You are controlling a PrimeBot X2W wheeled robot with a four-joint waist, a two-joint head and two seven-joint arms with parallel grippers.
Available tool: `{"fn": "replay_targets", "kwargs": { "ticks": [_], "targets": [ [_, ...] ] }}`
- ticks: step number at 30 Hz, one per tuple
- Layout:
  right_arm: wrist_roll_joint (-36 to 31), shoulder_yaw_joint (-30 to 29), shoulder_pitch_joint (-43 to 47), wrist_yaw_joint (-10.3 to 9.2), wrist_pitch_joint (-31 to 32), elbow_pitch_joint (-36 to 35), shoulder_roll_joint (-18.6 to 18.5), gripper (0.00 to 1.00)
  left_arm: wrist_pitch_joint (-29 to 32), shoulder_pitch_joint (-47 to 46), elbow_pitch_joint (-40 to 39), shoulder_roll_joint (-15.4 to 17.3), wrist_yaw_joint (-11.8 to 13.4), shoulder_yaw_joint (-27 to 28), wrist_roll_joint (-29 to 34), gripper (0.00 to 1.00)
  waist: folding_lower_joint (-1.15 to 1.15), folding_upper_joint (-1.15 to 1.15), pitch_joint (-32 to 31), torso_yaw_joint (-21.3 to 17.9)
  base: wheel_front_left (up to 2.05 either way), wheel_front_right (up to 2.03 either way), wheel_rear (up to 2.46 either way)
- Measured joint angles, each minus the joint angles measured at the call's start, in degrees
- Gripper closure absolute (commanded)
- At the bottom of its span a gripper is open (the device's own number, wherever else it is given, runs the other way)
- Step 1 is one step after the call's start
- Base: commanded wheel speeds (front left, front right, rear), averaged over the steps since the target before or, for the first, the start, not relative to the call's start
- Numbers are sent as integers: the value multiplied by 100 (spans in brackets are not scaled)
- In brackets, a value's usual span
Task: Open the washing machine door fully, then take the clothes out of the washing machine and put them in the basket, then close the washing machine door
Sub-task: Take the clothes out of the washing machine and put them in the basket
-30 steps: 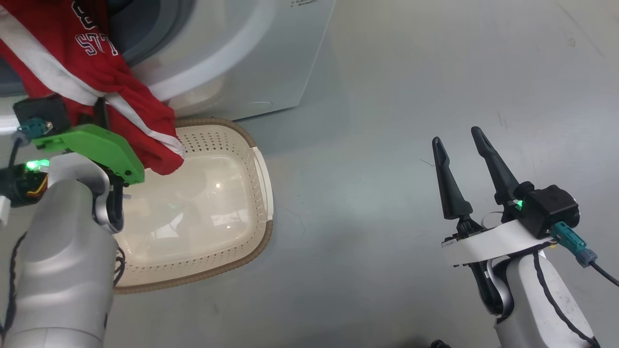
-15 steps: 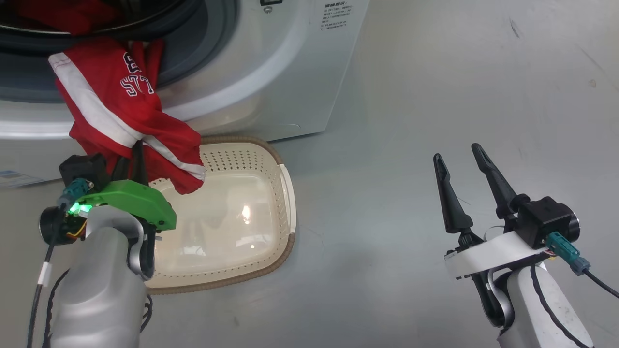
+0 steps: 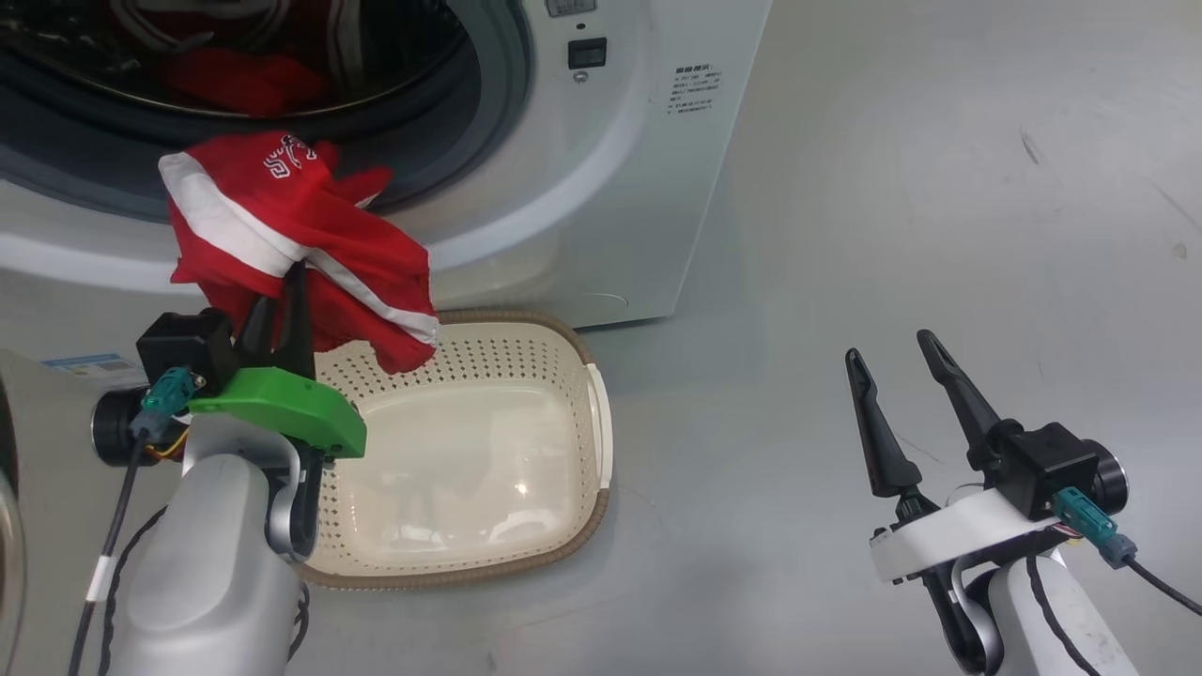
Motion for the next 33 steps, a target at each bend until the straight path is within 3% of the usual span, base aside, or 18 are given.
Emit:
{"fn": "replay_targets", "kwargs": {
  "ticks": [13, 33],
  "targets": [
    [-16, 30, 115, 0, 0, -71, 3, 0, 0, 942, -408, -27, 9, -300, 88, 100, 0, 0, -179, 137, 0, 0, 0],
    [-43, 210, 20, 18, 0, -313, 18, 0, 223, 977, 519, -38, 34, -380, -255, 100, 0, 0, 418, -184, 0, 0, 0]
  ]
}}
